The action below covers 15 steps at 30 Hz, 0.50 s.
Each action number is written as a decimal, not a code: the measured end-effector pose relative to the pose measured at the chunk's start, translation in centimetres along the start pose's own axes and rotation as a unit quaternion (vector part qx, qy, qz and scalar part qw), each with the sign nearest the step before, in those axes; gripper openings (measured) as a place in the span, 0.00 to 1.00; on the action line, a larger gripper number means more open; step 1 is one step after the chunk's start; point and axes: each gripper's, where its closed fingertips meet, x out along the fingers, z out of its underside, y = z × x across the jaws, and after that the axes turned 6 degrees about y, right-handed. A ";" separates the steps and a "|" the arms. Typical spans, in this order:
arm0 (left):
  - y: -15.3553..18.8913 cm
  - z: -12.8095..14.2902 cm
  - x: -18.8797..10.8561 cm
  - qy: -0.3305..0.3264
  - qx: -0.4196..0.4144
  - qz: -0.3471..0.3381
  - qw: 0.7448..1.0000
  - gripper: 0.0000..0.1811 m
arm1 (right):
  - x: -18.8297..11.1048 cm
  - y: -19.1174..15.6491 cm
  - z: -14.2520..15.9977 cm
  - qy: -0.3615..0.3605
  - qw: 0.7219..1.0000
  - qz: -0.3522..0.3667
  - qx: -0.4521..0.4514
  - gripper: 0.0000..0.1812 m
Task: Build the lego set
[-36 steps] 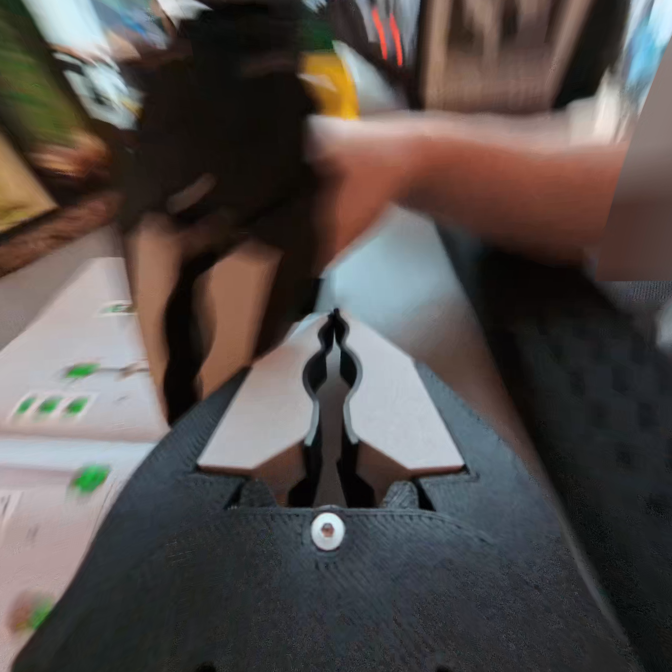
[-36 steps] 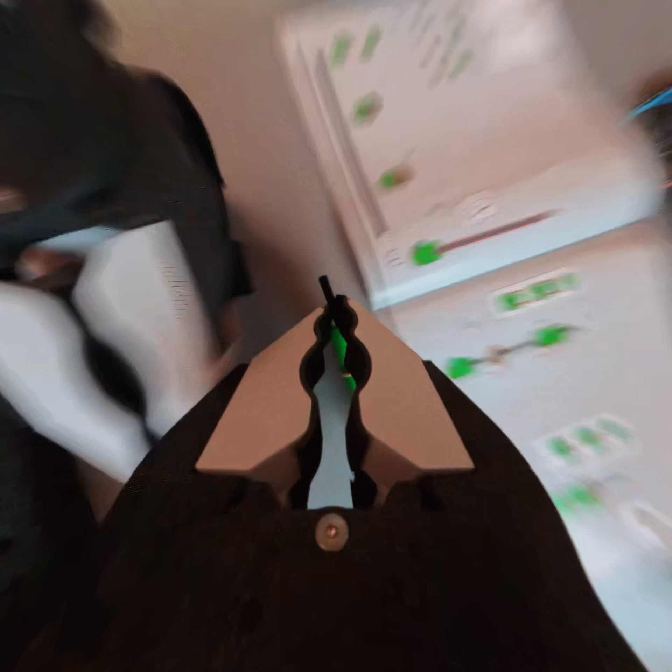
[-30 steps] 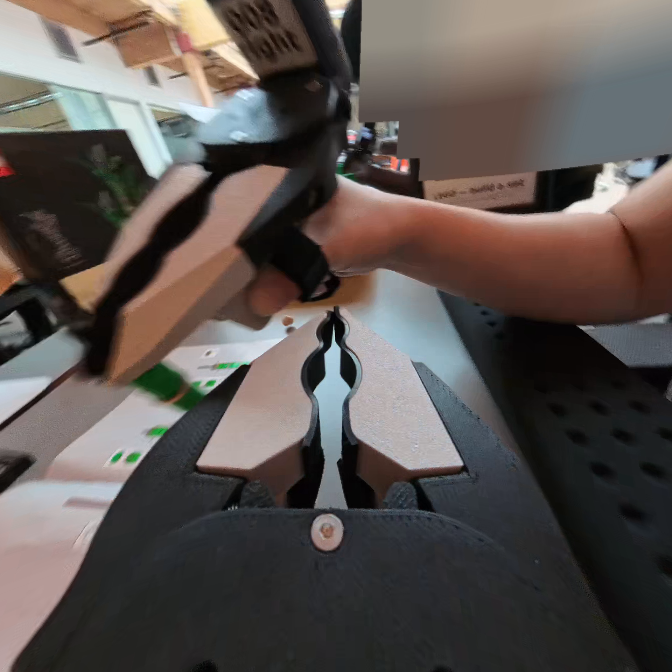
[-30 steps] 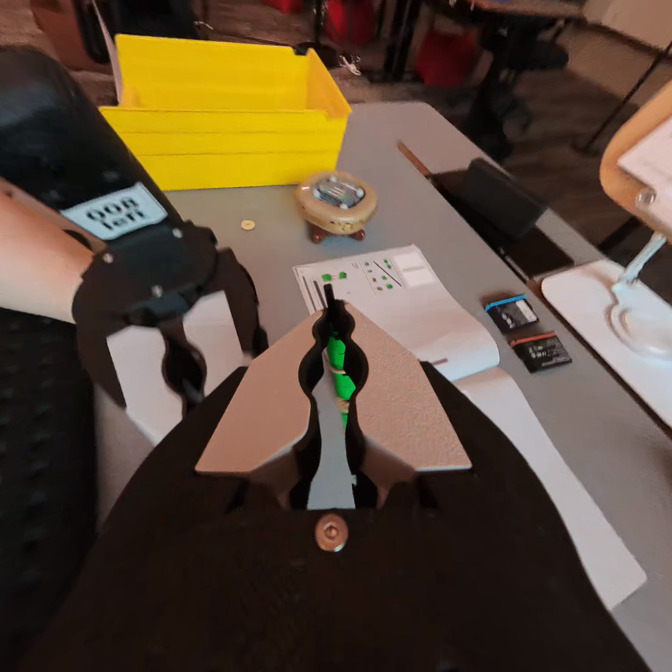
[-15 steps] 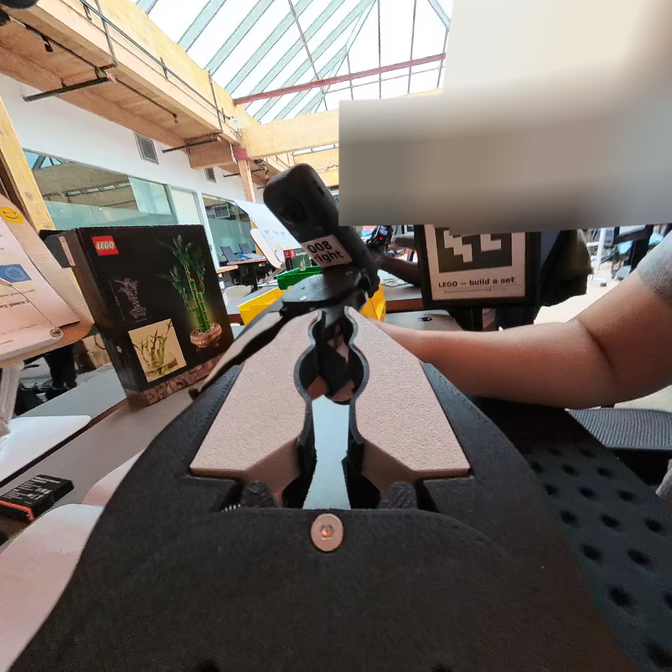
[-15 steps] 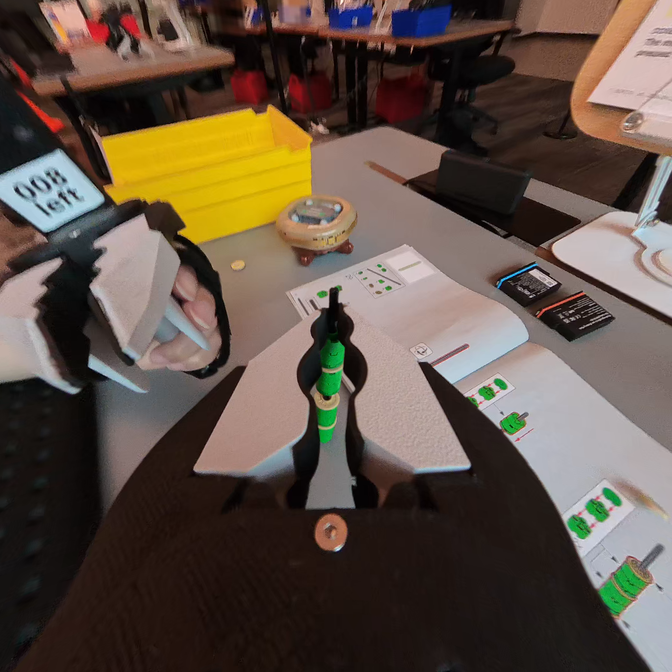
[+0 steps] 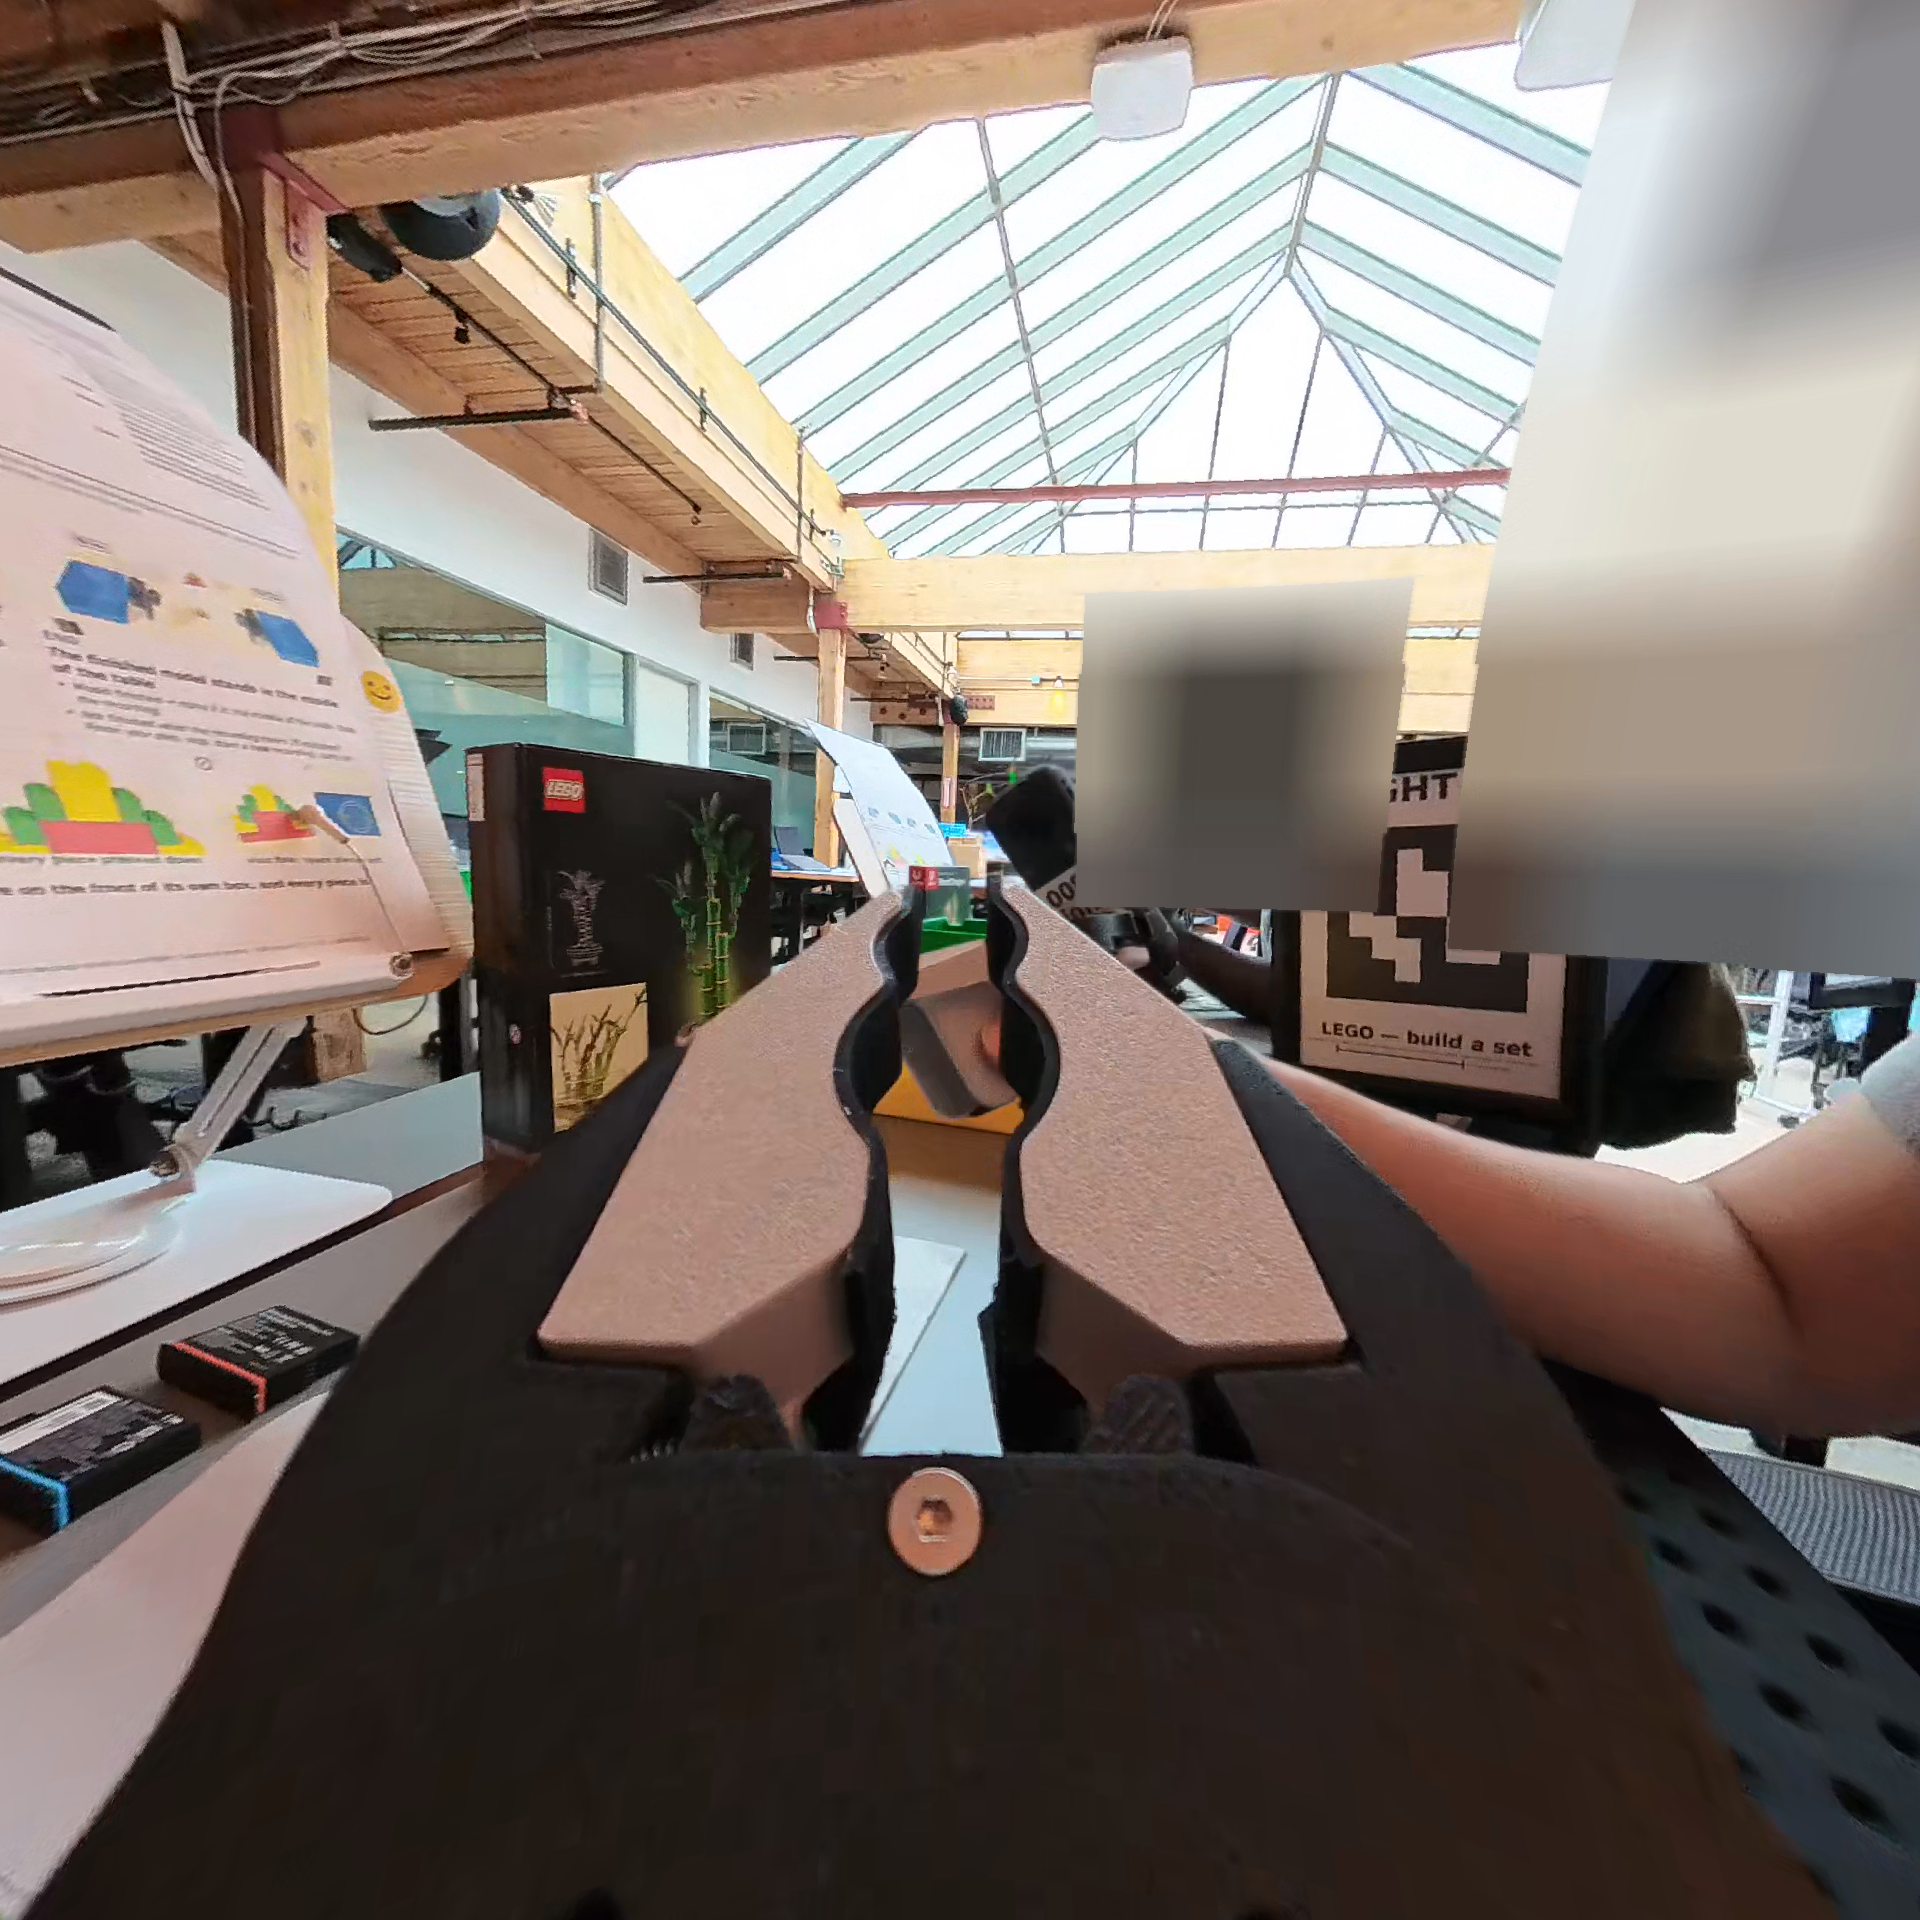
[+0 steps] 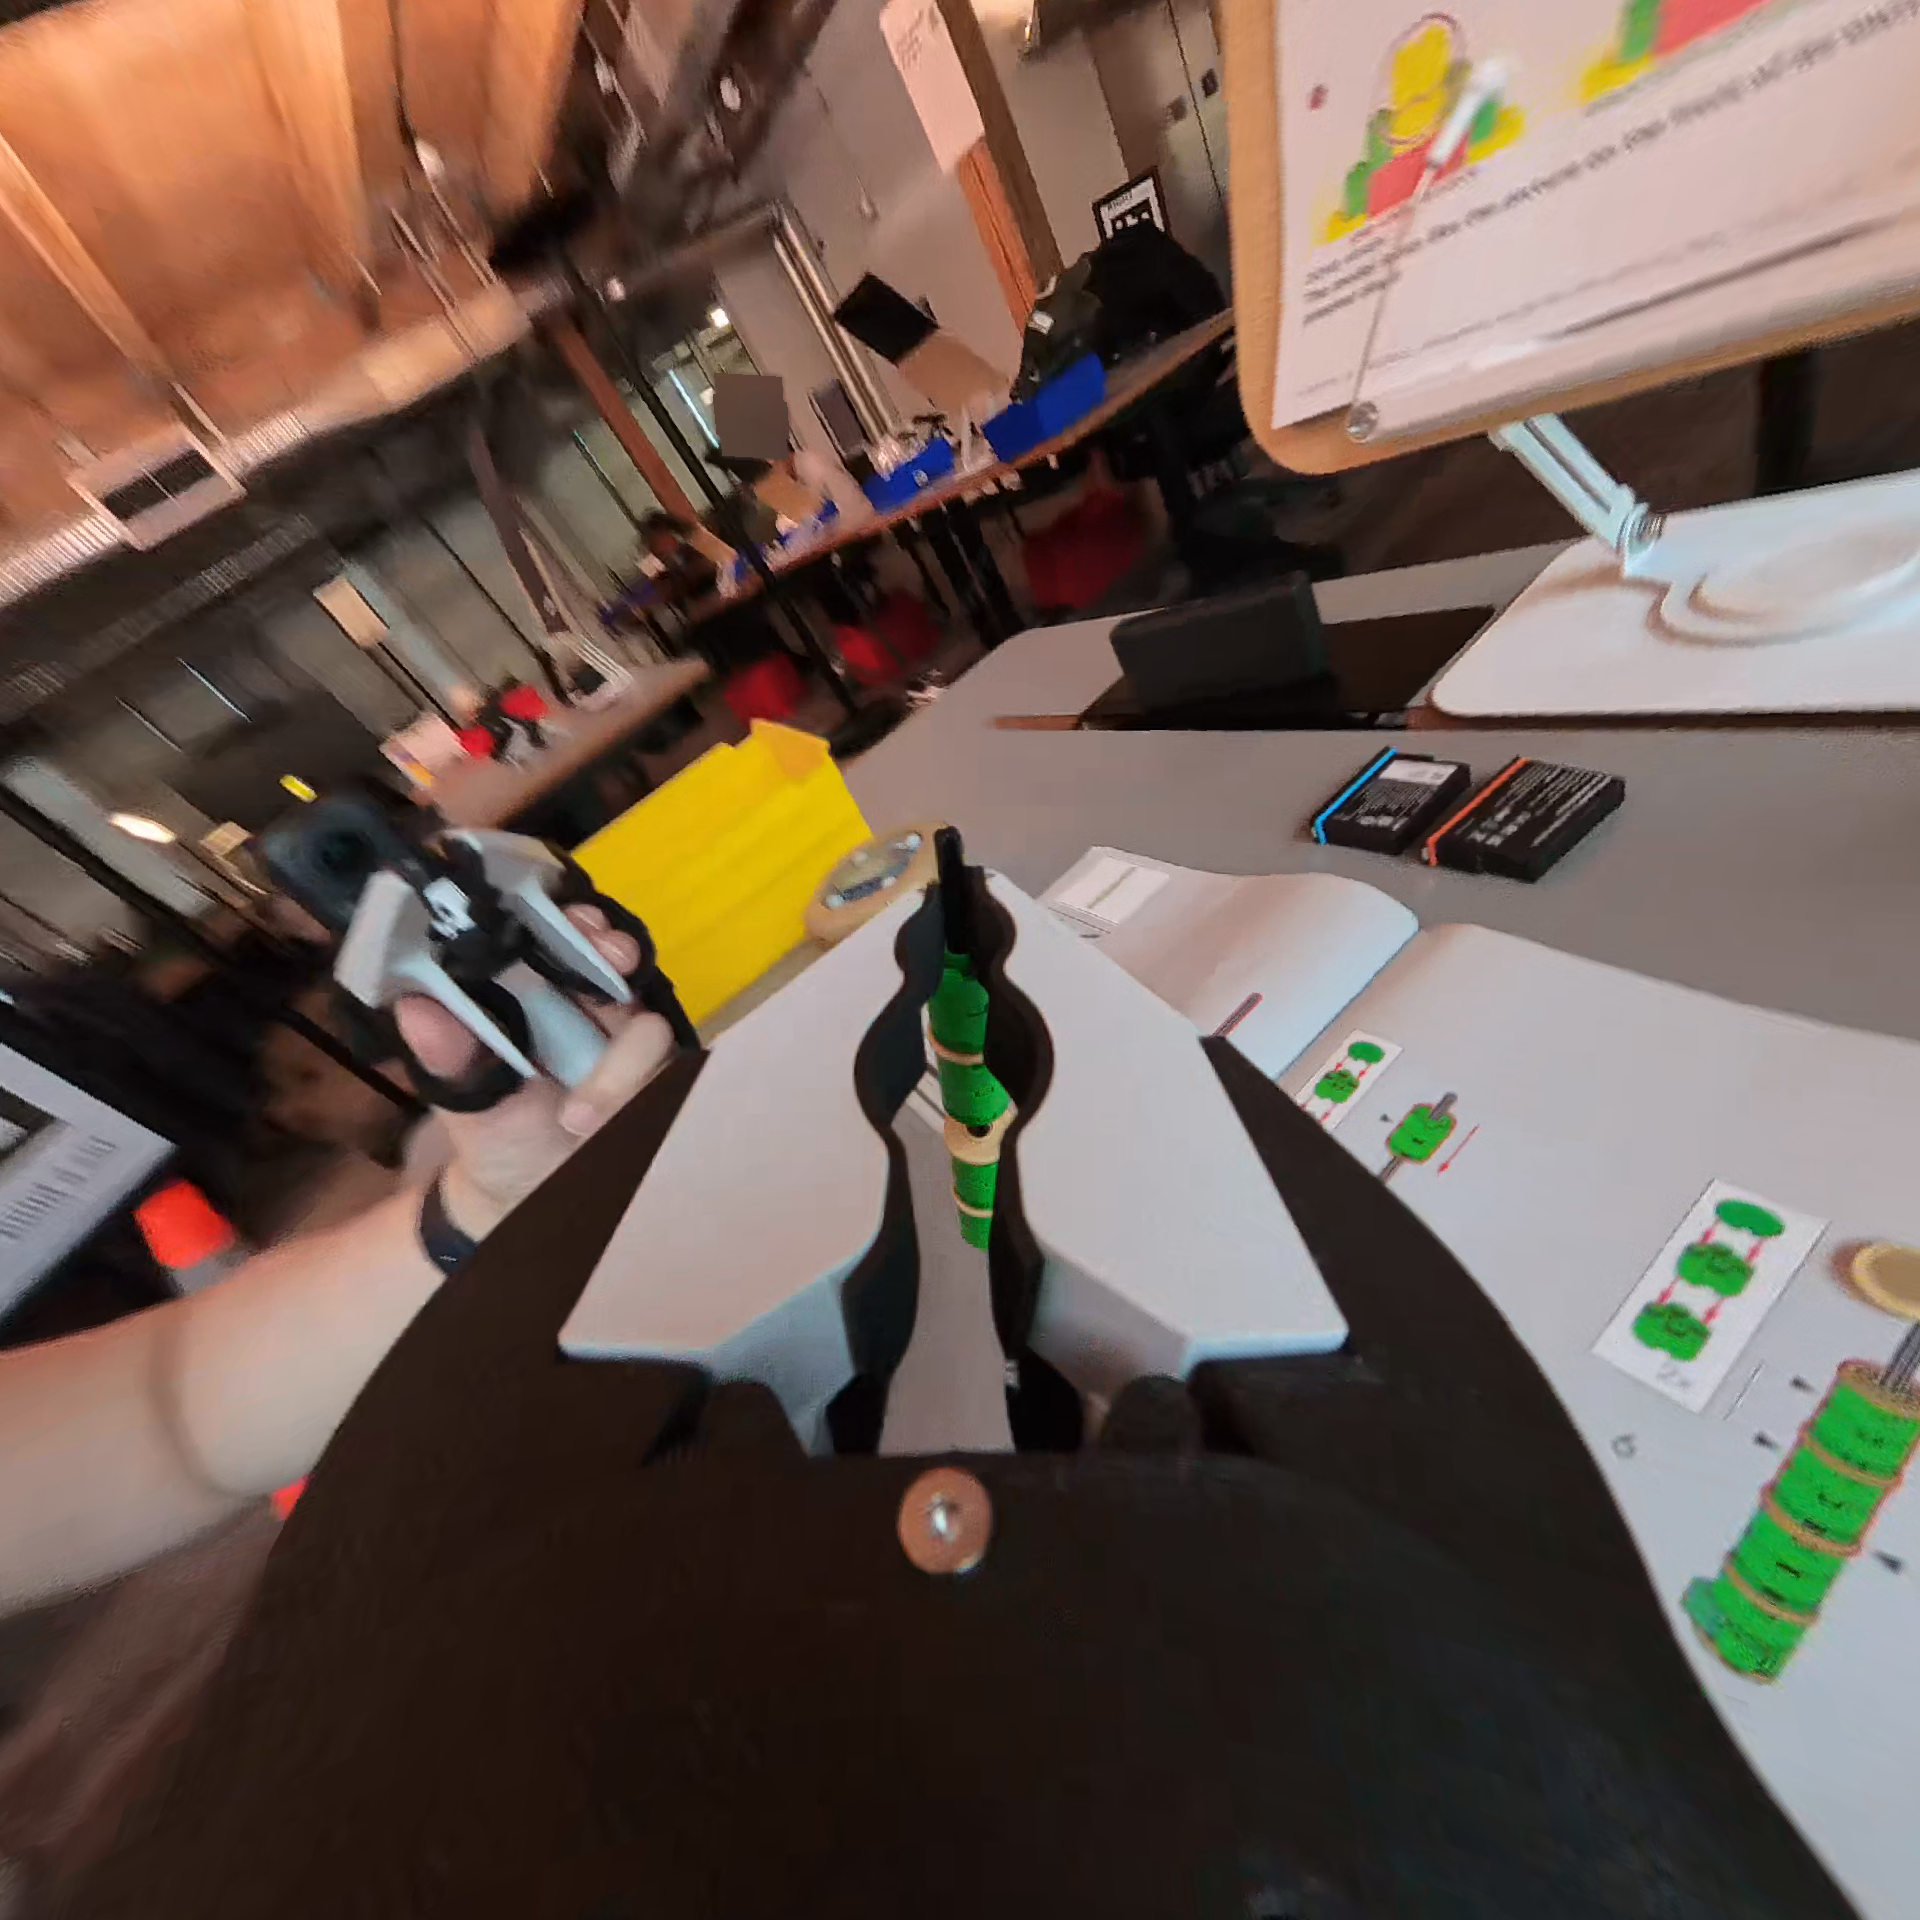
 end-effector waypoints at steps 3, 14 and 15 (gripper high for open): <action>-0.4 -0.2 -0.2 -0.005 0.013 -0.006 1.000 0.05 | -0.9 1.2 -1.0 0.026 0.995 -0.027 0.093 0.01; -1.1 1.2 -0.2 -0.020 -0.043 -0.008 0.999 0.06 | -5.4 3.4 -5.7 0.151 0.874 -0.219 0.408 0.01; -1.0 1.4 -0.1 -0.024 -0.043 -0.005 0.999 0.06 | -5.8 3.5 -6.2 0.167 0.855 -0.241 0.429 0.01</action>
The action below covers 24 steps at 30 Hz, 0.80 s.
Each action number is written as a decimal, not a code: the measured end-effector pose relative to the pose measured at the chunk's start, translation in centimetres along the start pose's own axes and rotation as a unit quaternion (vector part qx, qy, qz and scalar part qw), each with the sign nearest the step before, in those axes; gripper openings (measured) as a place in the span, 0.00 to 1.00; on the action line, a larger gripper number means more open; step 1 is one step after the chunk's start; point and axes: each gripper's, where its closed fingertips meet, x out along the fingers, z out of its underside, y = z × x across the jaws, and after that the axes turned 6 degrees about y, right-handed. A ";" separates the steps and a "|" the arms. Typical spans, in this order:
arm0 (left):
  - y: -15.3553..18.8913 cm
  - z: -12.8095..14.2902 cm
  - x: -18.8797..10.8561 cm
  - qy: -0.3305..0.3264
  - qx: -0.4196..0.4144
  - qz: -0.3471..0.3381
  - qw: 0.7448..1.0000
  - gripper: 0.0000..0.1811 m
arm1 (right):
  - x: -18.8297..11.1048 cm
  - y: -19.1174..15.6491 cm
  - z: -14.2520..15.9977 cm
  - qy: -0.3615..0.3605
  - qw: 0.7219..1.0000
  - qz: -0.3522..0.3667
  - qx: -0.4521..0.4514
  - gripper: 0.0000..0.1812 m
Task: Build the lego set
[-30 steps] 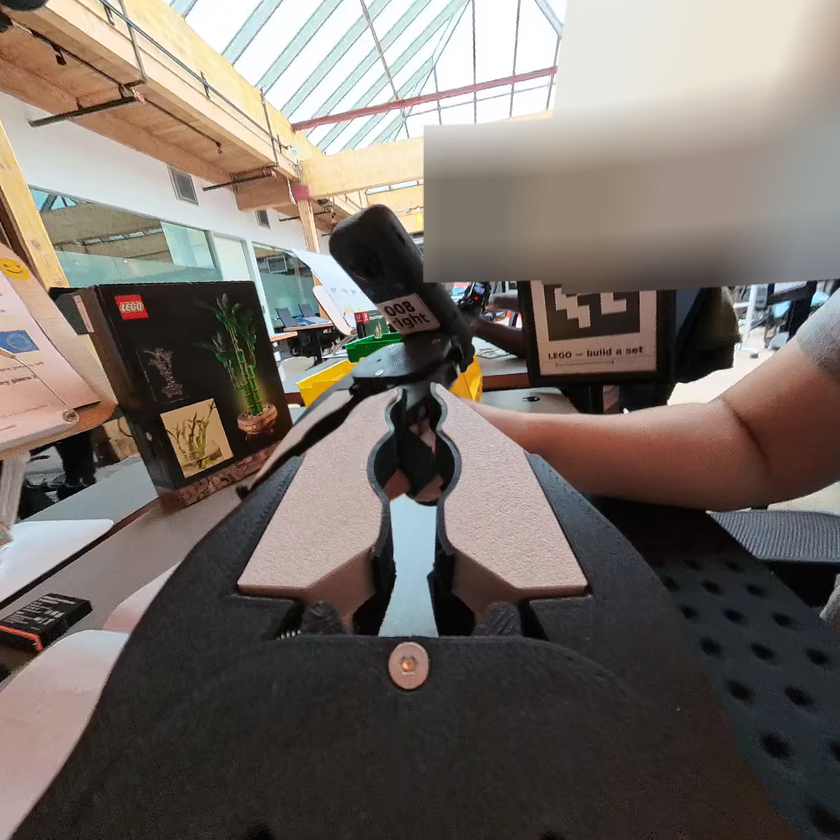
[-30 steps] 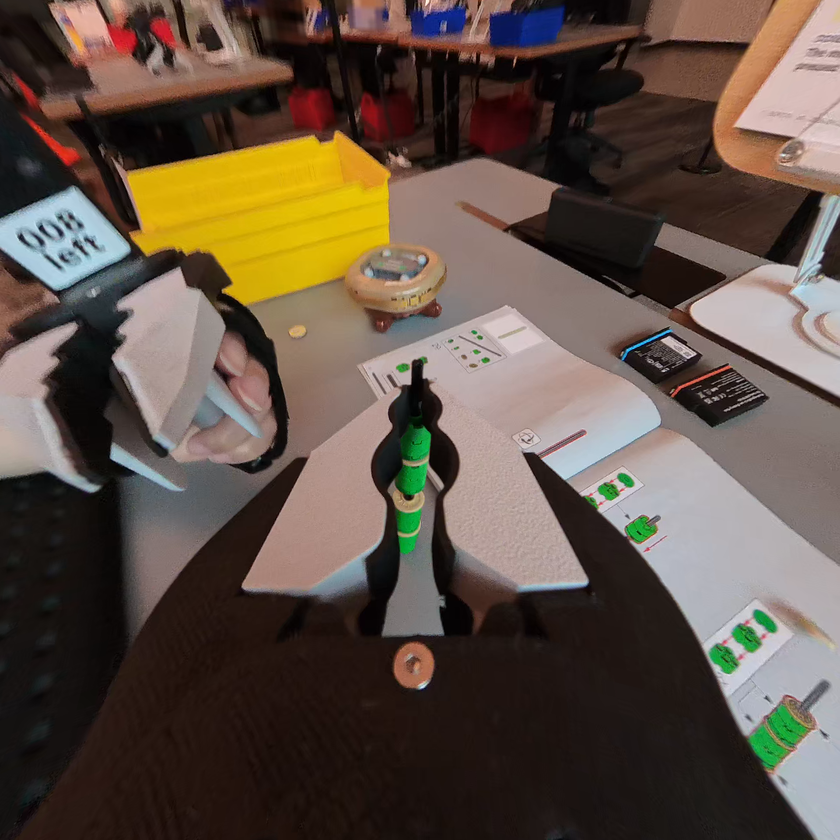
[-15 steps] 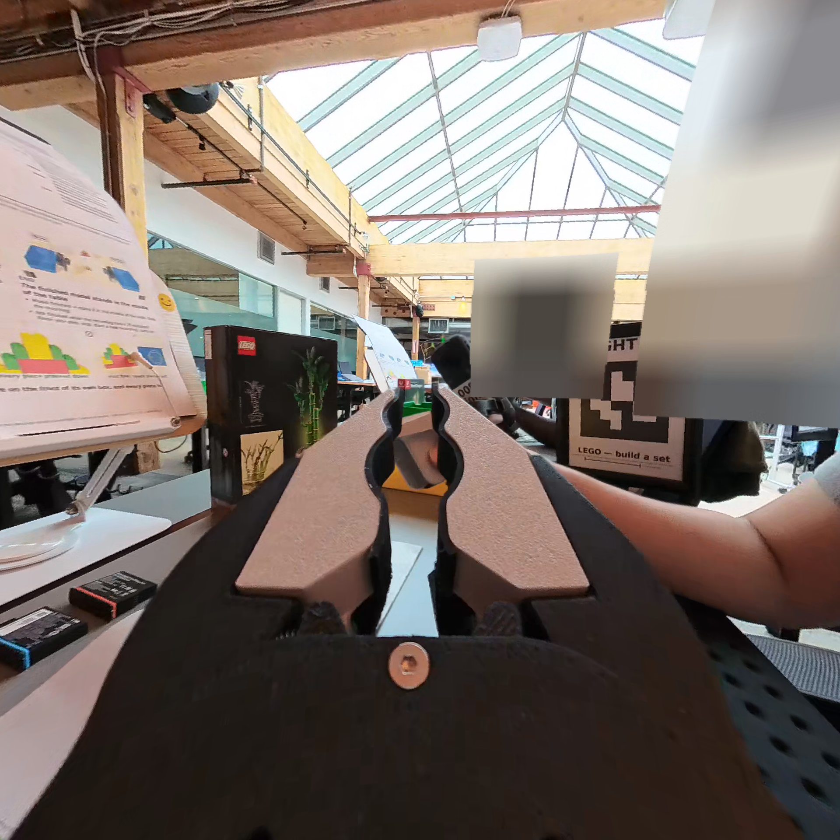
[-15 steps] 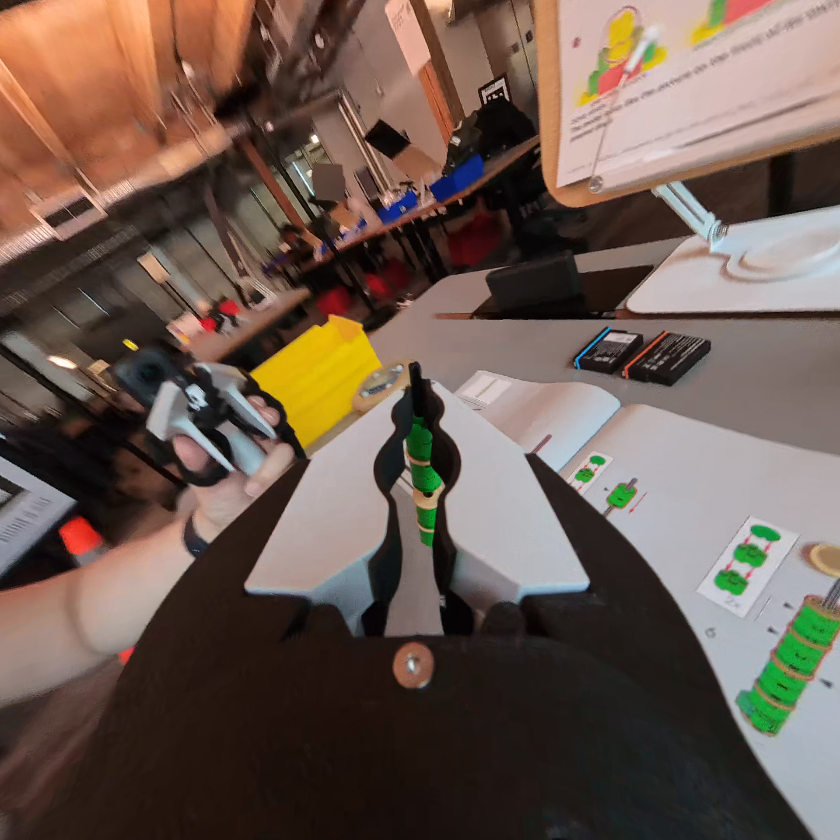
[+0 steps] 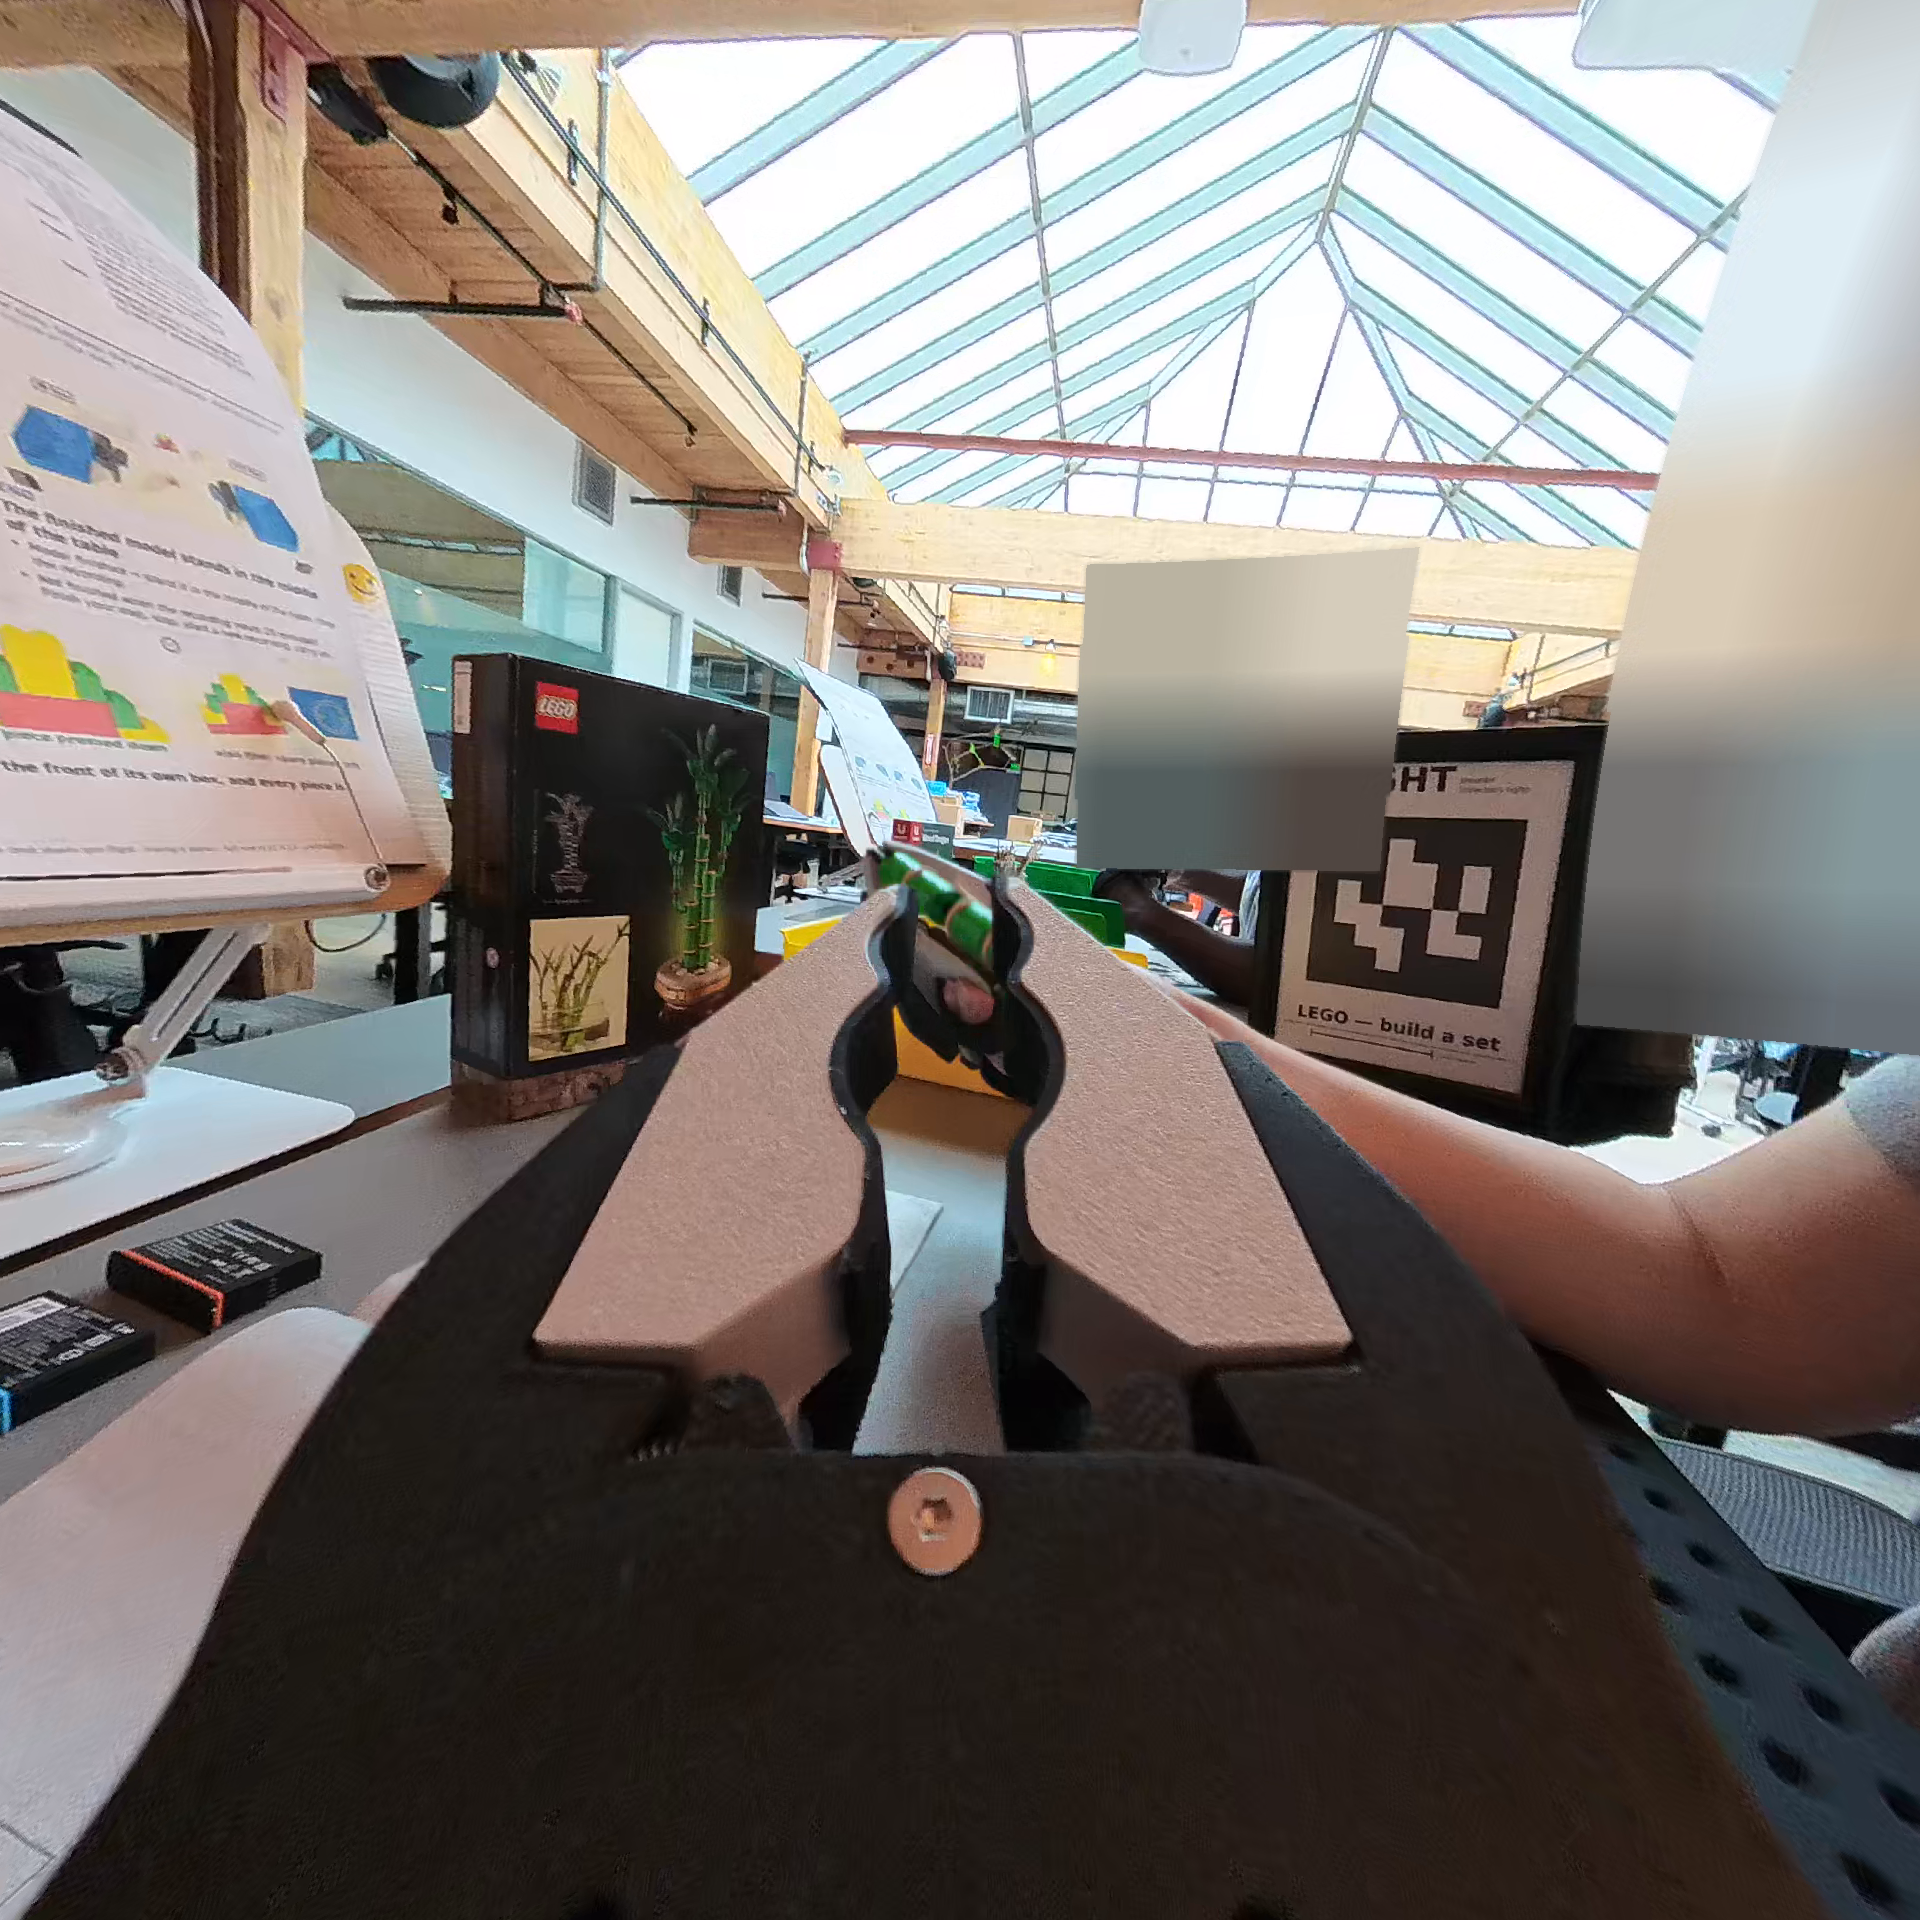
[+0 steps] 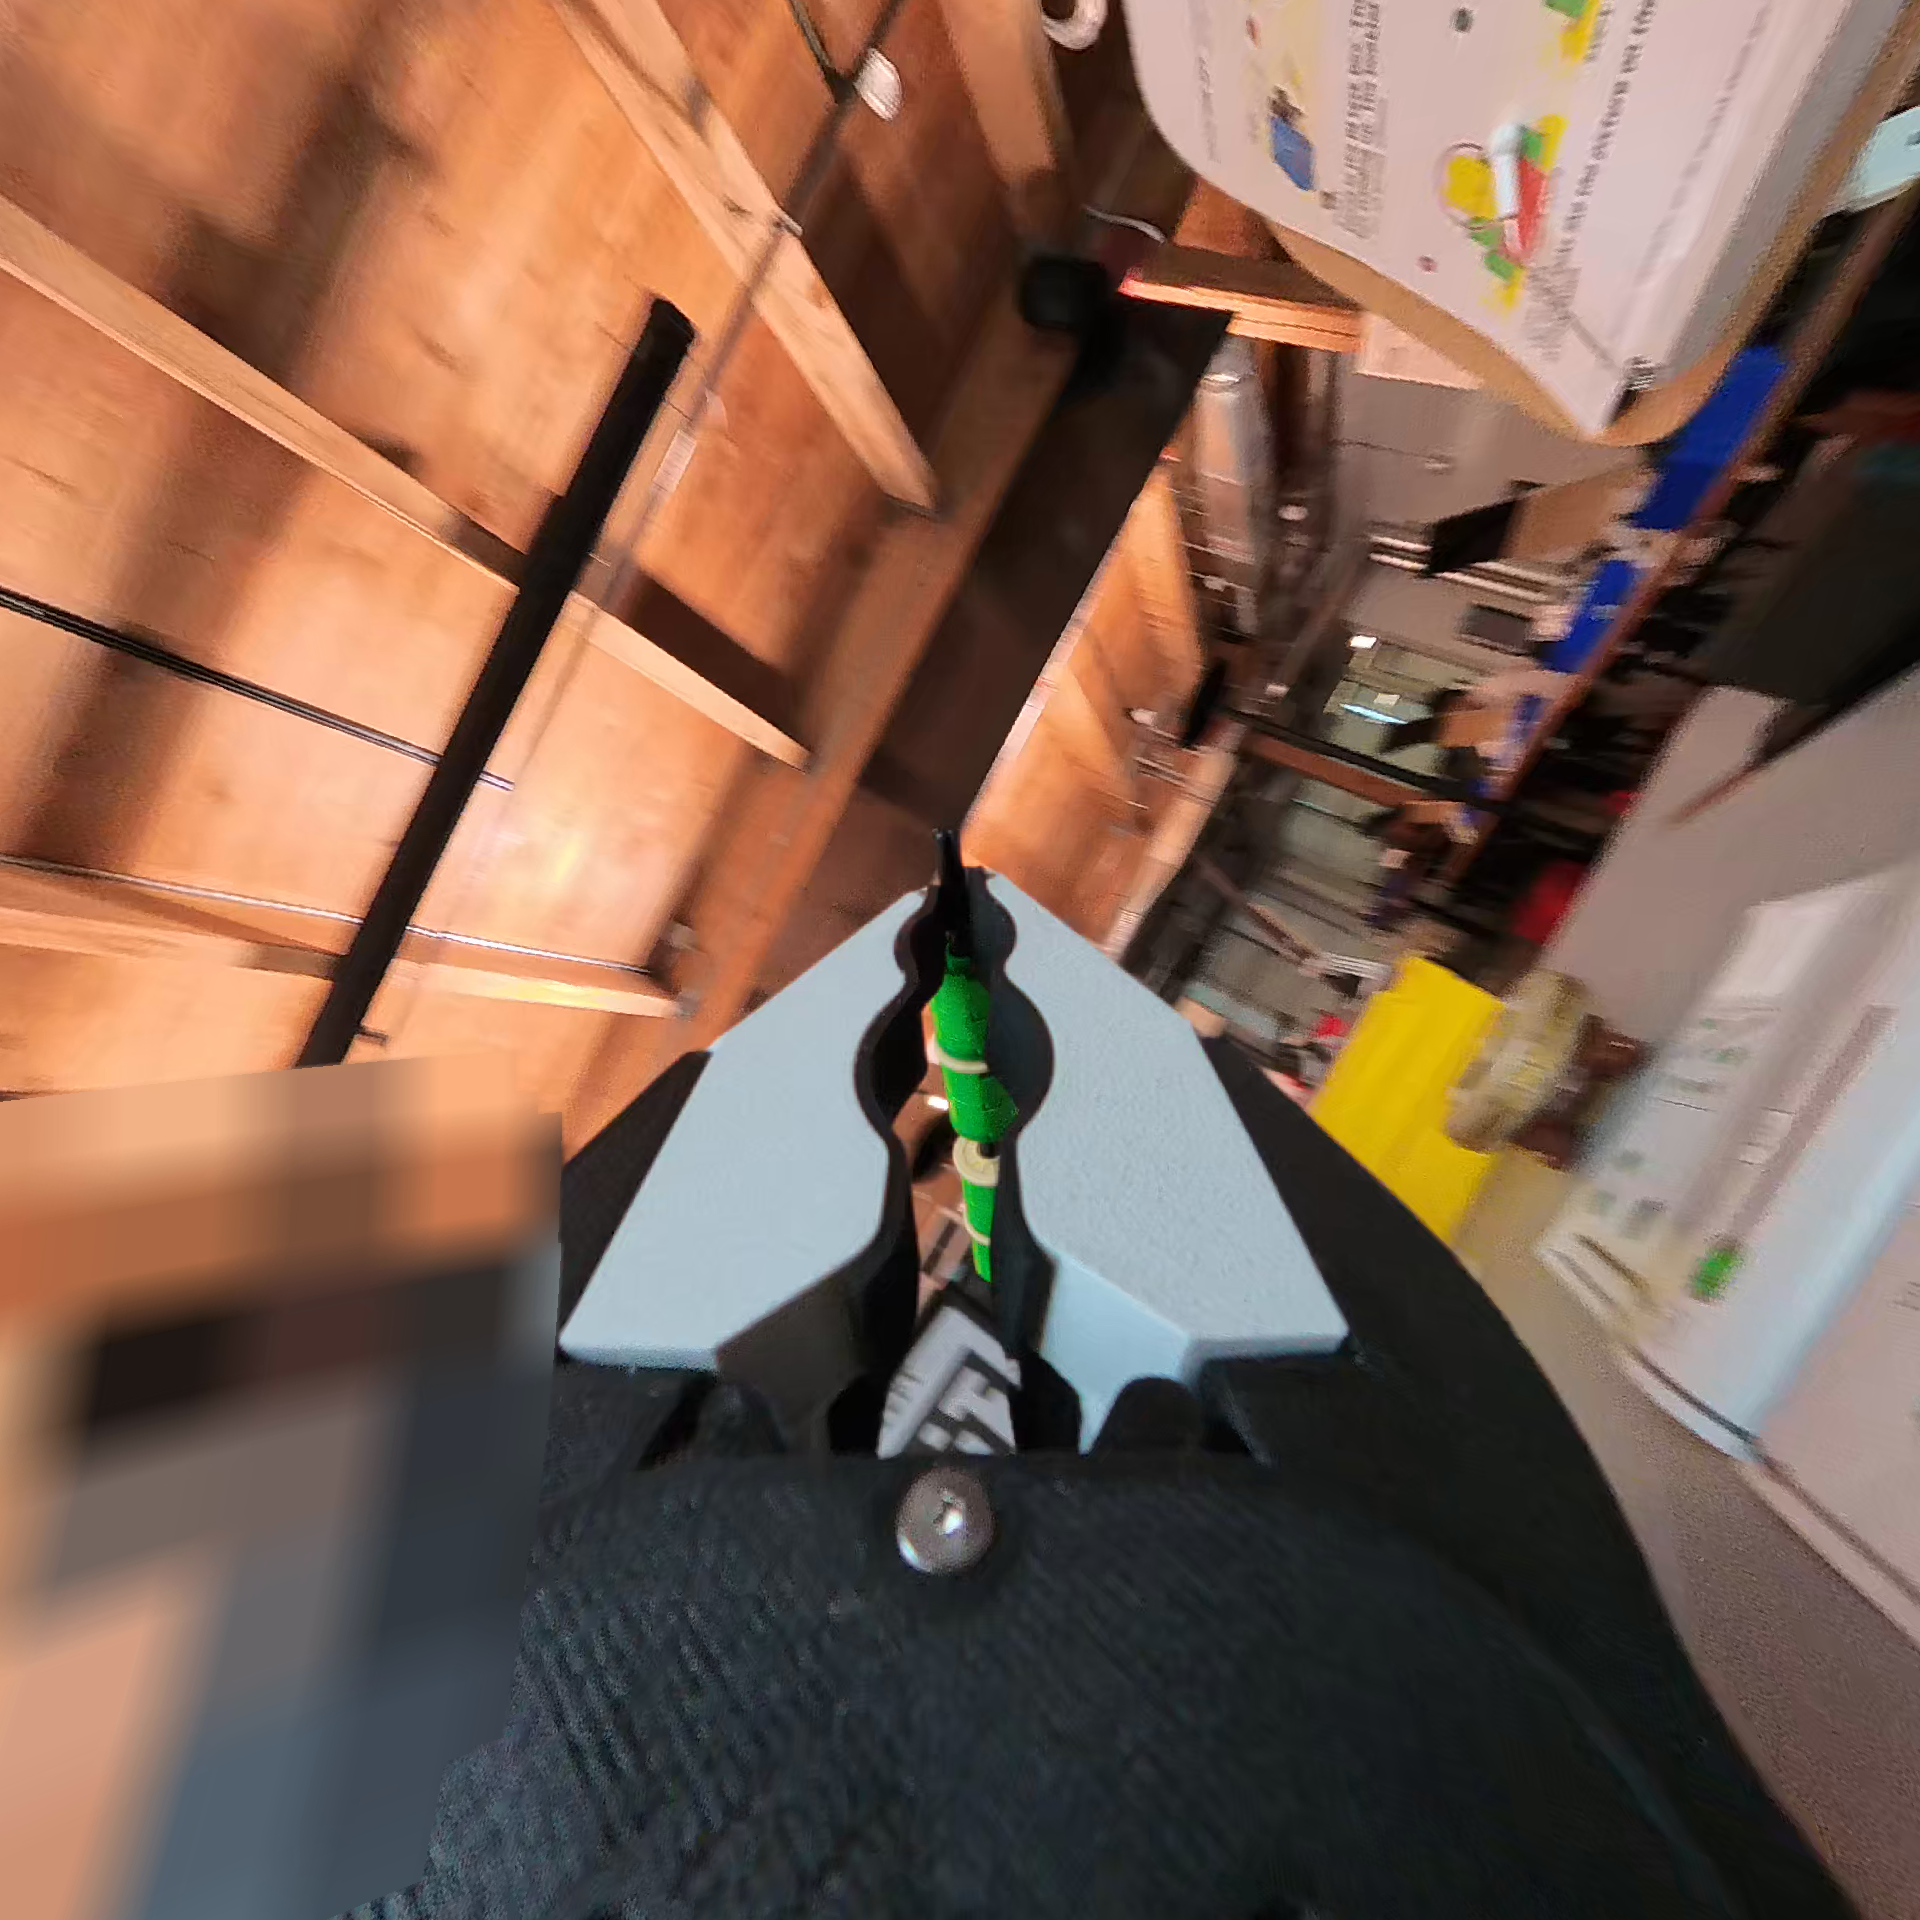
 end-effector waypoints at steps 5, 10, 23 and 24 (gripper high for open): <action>0.4 0.2 0.2 -0.006 -0.001 0.007 1.000 0.06 | -0.5 -1.3 -1.3 0.047 0.991 -0.083 0.098 0.02; 0.8 0.3 0.4 -0.008 -0.001 0.014 1.000 0.06 | -0.6 -3.1 -1.8 0.060 0.974 -0.159 0.152 0.01; 2.4 2.3 1.2 -0.043 0.000 0.044 0.998 0.06 | -1.2 -9.5 -1.8 0.080 0.906 -0.355 0.216 0.01; 2.5 2.4 1.2 -0.044 0.000 0.045 0.998 0.06 | -1.3 -9.1 -2.1 0.098 0.902 -0.353 0.227 0.01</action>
